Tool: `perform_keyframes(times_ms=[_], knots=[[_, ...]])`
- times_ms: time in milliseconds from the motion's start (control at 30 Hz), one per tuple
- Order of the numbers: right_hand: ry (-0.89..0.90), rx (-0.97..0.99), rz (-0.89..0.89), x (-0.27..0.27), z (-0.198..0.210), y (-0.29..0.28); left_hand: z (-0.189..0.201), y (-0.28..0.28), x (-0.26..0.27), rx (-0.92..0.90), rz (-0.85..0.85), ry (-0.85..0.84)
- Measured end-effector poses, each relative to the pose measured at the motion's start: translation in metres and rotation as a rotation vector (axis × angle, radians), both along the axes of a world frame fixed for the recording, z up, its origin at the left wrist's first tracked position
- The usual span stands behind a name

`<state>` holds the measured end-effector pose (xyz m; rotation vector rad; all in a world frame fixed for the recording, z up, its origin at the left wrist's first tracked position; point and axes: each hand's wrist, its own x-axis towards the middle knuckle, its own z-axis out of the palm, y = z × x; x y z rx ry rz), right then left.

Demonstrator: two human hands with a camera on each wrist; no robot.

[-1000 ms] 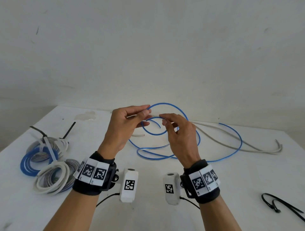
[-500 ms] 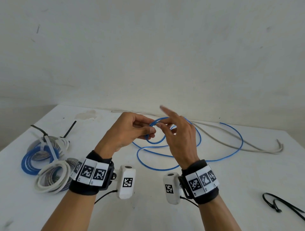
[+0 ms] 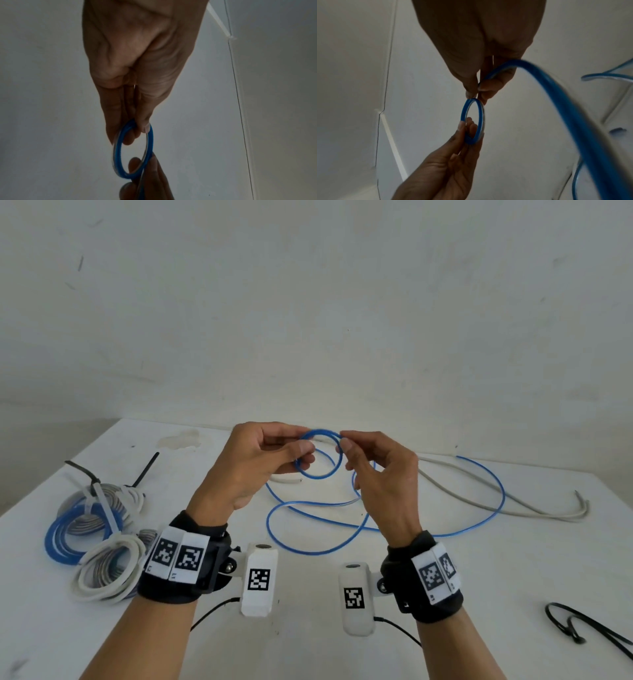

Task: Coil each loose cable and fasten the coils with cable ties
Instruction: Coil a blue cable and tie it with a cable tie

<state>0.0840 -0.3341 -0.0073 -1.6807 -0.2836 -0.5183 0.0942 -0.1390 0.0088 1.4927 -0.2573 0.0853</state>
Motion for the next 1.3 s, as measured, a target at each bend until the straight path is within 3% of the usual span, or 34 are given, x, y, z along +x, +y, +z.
perform_keyframes(times_ms=[100, 233, 433, 567, 800, 867, 967, 1133, 1300], knots=[[0.053, 0.077, 0.102, -0.001, 0.0, 0.005, 0.003, -0.002, -0.001, -0.118, 0.016, 0.014], [0.027, 0.163, 0.056, -0.004, 0.002, 0.007, 0.003, -0.01, -0.004, -0.165, 0.034, 0.021], [0.008, 0.029, 0.1, -0.003, 0.001, 0.005, 0.001, -0.014, -0.002, 0.046, 0.033, -0.039], [-0.023, -0.14, 0.127, -0.003, -0.001, 0.007, 0.0, -0.02, -0.006, 0.14, -0.048, 0.057], [-0.067, -0.187, 0.101, -0.005, -0.001, 0.009, -0.001, -0.026, -0.005, 0.251, -0.046, 0.135], [-0.072, -0.141, 0.063, -0.007, -0.002, 0.014, 0.003, -0.025, -0.006, 0.202, -0.015, 0.142], [-0.056, -0.021, 0.02, -0.011, -0.001, 0.02, 0.008, -0.022, -0.007, -0.026, 0.041, 0.158], [-0.003, 0.069, 0.096, -0.015, 0.0, 0.03, 0.014, -0.025, -0.007, -0.373, 0.066, 0.277], [-0.012, 0.12, 0.031, -0.015, 0.001, 0.026, 0.014, -0.033, -0.007, -0.437, 0.07, 0.285]])
